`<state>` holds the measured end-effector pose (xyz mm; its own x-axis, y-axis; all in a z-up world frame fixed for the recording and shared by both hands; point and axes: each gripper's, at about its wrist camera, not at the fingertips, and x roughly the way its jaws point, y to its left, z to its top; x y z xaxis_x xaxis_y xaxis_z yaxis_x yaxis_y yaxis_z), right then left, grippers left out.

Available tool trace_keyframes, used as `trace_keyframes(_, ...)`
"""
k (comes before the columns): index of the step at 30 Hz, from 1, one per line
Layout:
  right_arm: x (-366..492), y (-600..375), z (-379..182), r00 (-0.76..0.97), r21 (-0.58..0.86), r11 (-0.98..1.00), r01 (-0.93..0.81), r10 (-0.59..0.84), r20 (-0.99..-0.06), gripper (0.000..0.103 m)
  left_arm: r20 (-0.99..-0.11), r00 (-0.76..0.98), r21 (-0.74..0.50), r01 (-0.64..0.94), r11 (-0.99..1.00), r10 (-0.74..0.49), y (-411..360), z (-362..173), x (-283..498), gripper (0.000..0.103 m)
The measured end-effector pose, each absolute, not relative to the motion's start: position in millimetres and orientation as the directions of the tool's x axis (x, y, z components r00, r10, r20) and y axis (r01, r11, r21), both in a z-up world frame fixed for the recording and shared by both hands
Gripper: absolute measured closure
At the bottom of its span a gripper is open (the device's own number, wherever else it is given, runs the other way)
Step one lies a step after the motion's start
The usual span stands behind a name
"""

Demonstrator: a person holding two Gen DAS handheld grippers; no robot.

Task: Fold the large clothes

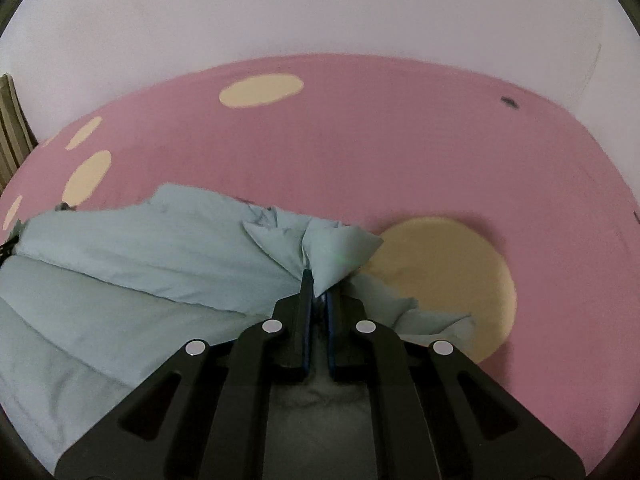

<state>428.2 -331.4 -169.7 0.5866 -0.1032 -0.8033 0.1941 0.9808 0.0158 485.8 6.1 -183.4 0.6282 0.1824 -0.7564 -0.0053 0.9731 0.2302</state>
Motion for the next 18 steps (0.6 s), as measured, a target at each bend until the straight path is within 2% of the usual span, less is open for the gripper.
trace_keyframes(8,428,-325,-185,0.6,-0.002,0.98,0.198,-0.123,-0.791,0.096,-0.738,0.642,0.25,-0.026,0.968,0.208,2,-205,487,0.1)
trace_keyframes(13,427,-323,-174,0.594,-0.019,0.981,0.195,-0.133,-0.794,0.091,-0.741,0.629,0.277,-0.031,0.96,0.234,1,-186,484,0.097)
trace_keyframes(15,422,-323,-161,0.596,-0.008,0.979,0.203,-0.13,-0.793,0.078,-0.738,0.638,0.237,-0.06,0.97,0.219,6,-167,473,0.09)
trace_keyframes(18,406,-307,-126,0.666,0.042,0.98,0.195,-0.101,-0.739,0.073,-0.712,0.683,0.152,-0.079,0.985,0.165,1,-135,452,0.073)
